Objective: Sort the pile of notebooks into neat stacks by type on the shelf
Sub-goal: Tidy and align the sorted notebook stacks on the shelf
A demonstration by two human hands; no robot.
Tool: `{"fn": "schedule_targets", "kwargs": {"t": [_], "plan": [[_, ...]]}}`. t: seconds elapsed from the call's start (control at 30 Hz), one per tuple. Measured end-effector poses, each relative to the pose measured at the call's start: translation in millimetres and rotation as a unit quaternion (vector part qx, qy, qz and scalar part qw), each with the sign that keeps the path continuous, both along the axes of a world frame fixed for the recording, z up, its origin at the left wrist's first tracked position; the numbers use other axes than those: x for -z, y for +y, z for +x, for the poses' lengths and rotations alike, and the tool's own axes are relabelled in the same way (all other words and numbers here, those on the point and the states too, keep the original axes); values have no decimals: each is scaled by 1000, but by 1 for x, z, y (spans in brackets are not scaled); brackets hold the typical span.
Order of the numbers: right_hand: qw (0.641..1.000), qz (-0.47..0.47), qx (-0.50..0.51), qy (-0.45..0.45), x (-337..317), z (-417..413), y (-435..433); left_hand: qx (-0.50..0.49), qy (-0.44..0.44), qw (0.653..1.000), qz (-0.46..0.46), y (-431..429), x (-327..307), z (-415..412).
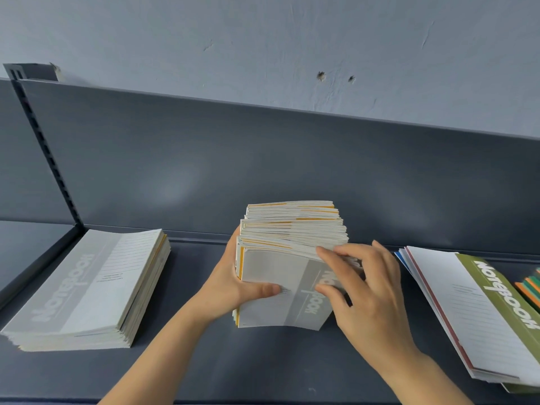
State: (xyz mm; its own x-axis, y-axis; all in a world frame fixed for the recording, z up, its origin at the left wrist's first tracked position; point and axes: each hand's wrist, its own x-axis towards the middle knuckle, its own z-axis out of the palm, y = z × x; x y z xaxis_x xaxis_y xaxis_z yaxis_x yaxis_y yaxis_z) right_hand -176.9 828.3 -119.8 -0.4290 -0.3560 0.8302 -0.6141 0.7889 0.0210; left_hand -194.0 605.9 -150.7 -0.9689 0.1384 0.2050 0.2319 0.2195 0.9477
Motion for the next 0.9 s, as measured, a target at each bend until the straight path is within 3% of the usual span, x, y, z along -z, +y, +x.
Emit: {"fn": "schedule_targets", "kwargs": {"t": [0.1,0.2,0.27,0.3,0.37,0.43,0.63,0.9], "plan": [[998,-56,-5,-14,6,2,0,-3,-3,1000,11,1,0,-2],[958,-225,-23,-175,7,3,1,-6,-3,1000,22,2,0,-2],[927,-276,-37,-253,12,1,2,-4,-7,1000,28,2,2,-2],[904,-296,-47,-305,14,0,1,-4,-10,999,32,2,3,-2],[826,-349,-98,-432,14,-6,-4,-4,-12,999,39,2,5,-3],[763,-379,-161,-499,16,-16,-10,-8,-7,999,40,2,5,-3],[693,-381,-281,-543,3,-43,-7,-3,-4,999,37,1,3,-3],[647,-432,-282,-561,-1,-58,-9,42,28,998,-25,2,34,5]]}}
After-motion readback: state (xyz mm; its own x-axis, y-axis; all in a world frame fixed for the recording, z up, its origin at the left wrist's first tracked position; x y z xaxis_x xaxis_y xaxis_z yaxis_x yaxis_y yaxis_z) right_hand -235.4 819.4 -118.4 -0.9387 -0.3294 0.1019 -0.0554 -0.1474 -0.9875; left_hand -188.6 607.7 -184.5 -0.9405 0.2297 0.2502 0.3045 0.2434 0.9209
